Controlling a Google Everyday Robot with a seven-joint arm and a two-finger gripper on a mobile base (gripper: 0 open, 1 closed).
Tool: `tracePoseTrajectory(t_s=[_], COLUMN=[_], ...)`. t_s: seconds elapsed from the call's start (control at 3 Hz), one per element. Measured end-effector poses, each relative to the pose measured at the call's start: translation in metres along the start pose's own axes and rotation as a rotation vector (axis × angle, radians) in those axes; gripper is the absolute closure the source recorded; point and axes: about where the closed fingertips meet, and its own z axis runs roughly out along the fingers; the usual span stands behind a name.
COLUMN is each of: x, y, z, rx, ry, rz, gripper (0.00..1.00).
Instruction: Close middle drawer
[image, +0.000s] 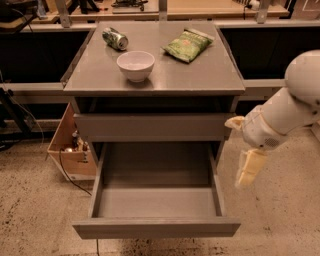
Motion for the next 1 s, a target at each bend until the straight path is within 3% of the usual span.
tracePoseTrajectory(t_s=[0.67, 1.0], x=[0.045, 0.048], y=[0.021, 0.042], z=[0.144, 0.183], rx=[-0.174, -0.242], ry=[-0.098, -0.128], rz=[-0.005, 0.002], gripper=[0.00, 0.00])
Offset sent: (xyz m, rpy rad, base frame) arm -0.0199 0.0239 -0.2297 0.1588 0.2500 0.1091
